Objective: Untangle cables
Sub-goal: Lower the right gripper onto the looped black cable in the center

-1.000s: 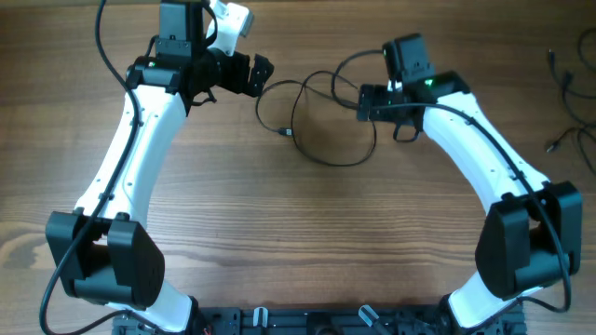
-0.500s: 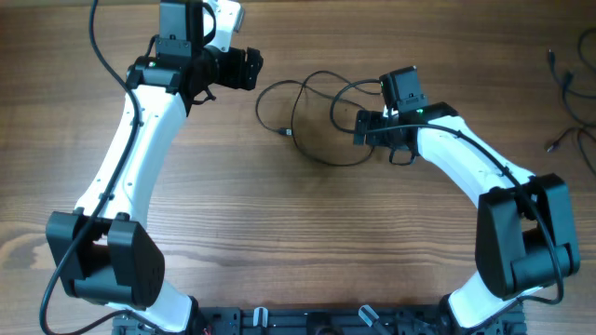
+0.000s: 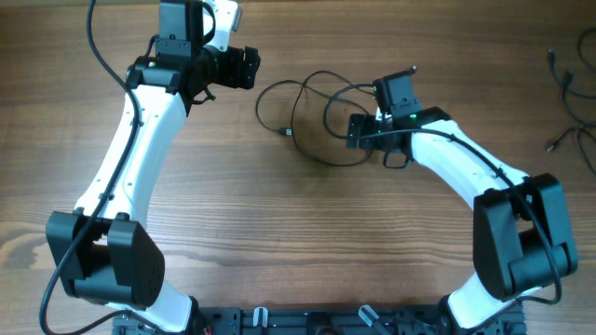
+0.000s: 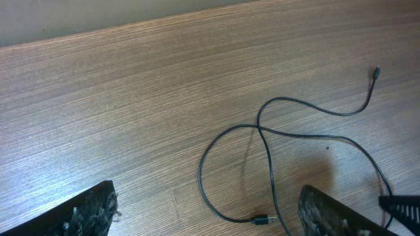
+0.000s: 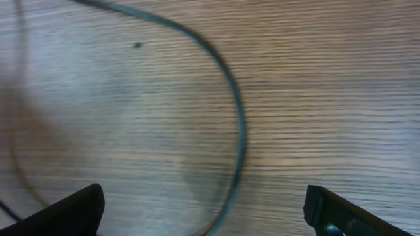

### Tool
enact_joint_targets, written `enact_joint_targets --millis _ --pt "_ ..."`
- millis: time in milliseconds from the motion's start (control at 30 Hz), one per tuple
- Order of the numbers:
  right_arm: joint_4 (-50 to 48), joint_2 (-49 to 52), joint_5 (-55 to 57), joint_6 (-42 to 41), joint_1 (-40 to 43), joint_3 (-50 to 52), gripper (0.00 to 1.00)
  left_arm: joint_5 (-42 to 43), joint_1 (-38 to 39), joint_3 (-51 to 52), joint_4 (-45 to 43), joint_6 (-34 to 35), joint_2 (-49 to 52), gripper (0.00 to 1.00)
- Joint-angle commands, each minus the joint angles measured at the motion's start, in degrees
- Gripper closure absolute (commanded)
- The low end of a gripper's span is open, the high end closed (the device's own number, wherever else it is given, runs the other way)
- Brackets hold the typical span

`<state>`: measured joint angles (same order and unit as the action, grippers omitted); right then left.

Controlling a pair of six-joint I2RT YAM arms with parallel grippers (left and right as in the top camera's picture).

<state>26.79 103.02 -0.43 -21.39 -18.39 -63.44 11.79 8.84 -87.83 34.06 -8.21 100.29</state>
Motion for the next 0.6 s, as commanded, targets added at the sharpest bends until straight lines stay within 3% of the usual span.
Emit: enact_joint_targets --millis 0,333,567 --pt "-0.6 0.8 -1.3 -0.8 -1.6 0.6 0.0 -0.6 -0.1 0.2 -0.2 0.8 0.1 0.1" --pt "-0.7 3.2 -2.1 -2.4 -2.4 0.6 0.0 -0.6 -0.1 0.2 -0.3 0.8 0.0 0.09" --pt "-5.1 3.5 -9.3 3.5 -5.1 0.6 0.0 -0.6 -0.1 0.2 -0.2 0.7 0.1 0.09"
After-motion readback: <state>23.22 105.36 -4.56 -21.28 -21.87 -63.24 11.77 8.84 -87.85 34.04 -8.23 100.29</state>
